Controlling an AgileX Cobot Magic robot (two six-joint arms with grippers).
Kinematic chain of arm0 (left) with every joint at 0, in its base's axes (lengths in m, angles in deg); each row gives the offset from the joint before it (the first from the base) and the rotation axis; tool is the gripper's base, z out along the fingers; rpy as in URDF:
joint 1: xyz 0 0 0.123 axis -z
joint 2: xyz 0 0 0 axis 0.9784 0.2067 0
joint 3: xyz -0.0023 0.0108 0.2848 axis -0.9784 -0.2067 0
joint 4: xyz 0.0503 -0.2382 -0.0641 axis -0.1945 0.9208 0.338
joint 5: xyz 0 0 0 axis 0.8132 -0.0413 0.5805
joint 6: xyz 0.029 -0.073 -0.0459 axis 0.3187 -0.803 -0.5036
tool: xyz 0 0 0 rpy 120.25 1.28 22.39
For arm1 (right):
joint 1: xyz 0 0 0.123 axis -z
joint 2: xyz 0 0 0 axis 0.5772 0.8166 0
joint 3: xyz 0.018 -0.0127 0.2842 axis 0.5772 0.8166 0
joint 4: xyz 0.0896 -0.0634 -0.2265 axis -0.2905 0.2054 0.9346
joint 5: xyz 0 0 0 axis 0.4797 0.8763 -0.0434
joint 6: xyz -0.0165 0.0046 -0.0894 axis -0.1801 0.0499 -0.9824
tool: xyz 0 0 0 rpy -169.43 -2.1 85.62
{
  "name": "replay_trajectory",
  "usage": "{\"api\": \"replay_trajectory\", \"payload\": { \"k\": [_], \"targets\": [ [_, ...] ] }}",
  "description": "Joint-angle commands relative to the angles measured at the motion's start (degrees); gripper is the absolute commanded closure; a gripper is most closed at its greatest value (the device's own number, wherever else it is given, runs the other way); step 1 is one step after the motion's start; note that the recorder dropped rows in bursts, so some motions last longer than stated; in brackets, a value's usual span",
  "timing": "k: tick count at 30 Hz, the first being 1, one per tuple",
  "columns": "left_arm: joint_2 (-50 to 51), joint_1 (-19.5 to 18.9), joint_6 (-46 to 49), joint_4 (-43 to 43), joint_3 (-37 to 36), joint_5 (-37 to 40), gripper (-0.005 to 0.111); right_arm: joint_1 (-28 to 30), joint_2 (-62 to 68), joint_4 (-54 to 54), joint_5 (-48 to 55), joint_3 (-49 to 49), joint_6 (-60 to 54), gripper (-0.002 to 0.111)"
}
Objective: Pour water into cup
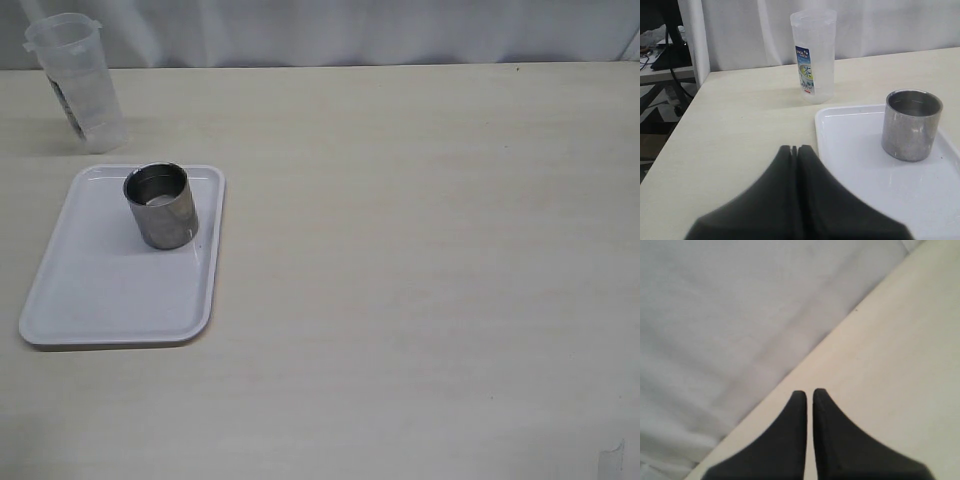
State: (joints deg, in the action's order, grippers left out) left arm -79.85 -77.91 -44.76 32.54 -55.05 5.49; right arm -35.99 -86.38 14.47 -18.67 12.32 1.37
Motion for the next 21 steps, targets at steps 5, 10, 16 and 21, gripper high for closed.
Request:
{"api": "replay_trajectory", "payload": {
  "k": [5, 10, 16, 21],
  "targets": [
    [-0.1, 0.4, -0.1, 0.1, -0.2, -0.7, 0.107, 0.5, -0.3, -9.6, 4.8, 0.2, -27.7, 0.104],
    [-0.1, 0.4, -0.1, 0.1, -0.2, -0.7, 0.107, 0.5, -0.3, -9.8, 5.9, 0.2, -39.3, 0.104],
    [-0.1, 0.4, -0.1, 0.1, -0.2, -0.7, 0.107, 0.5, -0.3, -9.8, 5.9, 0.2, -49.8, 0.104],
    [-0.1, 0.4, -0.1, 0.1, -0.2, -0.7, 0.107, 0.5, -0.3, -9.8, 6.1, 0.2, -51.2, 0.104]
  ]
}}
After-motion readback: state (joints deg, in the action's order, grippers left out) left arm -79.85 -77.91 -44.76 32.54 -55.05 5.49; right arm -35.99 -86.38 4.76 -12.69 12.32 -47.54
